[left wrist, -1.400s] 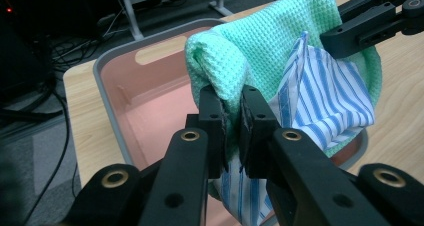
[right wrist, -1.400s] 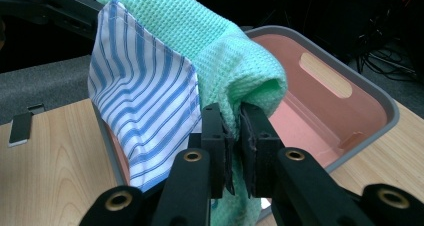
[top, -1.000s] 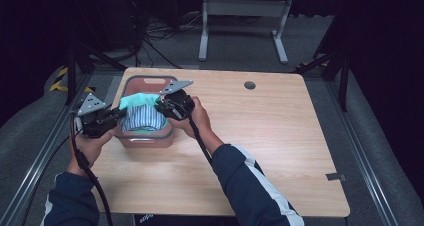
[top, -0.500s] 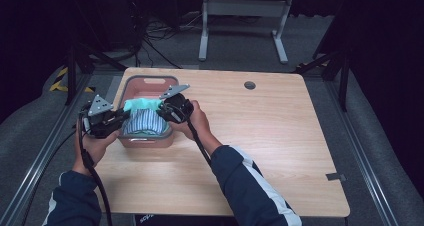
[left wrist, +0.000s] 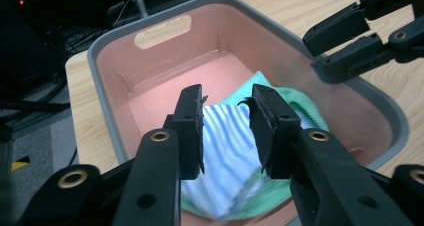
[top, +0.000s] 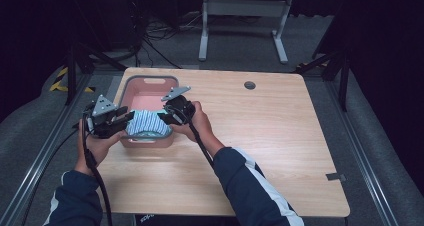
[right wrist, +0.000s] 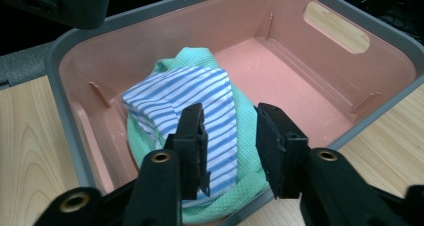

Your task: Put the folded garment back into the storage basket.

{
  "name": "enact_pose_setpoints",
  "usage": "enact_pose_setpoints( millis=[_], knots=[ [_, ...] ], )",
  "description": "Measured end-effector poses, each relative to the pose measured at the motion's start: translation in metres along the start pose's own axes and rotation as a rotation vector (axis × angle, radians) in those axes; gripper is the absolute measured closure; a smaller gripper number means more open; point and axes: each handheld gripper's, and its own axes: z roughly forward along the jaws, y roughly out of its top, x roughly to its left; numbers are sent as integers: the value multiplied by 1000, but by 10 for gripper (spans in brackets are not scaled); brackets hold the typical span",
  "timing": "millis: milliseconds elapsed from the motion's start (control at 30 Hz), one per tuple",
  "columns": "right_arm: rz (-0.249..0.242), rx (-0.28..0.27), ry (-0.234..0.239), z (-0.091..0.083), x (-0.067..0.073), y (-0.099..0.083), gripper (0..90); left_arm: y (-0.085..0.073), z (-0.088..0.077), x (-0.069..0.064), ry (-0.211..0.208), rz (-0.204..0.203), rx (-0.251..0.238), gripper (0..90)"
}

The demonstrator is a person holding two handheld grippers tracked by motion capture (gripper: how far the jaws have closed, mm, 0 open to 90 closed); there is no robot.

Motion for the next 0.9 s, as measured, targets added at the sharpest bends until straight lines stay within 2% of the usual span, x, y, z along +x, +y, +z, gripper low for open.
enact_pose_setpoints(
  millis=[100,133,167,200,267,500,567,600,667,733,767,800,900],
  knots=[
    [-15,5,-20,-4,1,-2,562,2,0,-7,9,16,9,593],
    [-24,10,-39,-5,0,-3,542,2,-1,-10,17,12,17,547],
    [-26,12,-53,-6,1,-3,527,2,-1,-12,24,29,17,523],
    [-30,17,-73,-8,1,-4,507,2,-2,-14,26,23,10,504],
    [-42,13,-82,-12,2,-5,487,2,-4,-17,32,30,2,481],
    [-78,28,-127,-31,-1,-13,394,5,-9,-32,14,53,-28,425],
    [-77,29,-128,-38,-2,-15,380,8,-9,-41,-14,57,-41,405],
    [-82,30,-136,-41,-3,-16,365,9,-9,-44,-14,74,-43,399],
    [-92,36,-139,-47,-3,-17,361,9,-10,-51,-18,79,-54,384],
    [-97,38,-144,-51,-3,-19,352,9,-11,-55,-16,69,-65,383],
    [-104,40,-155,-54,-3,-21,352,8,-11,-59,-25,58,-73,382],
    [-111,40,-153,-57,-4,-22,352,8,-11,-63,-26,74,-69,378],
    [-103,42,-161,-67,-6,-28,330,7,-11,-74,-51,82,-68,369]
  ],
)
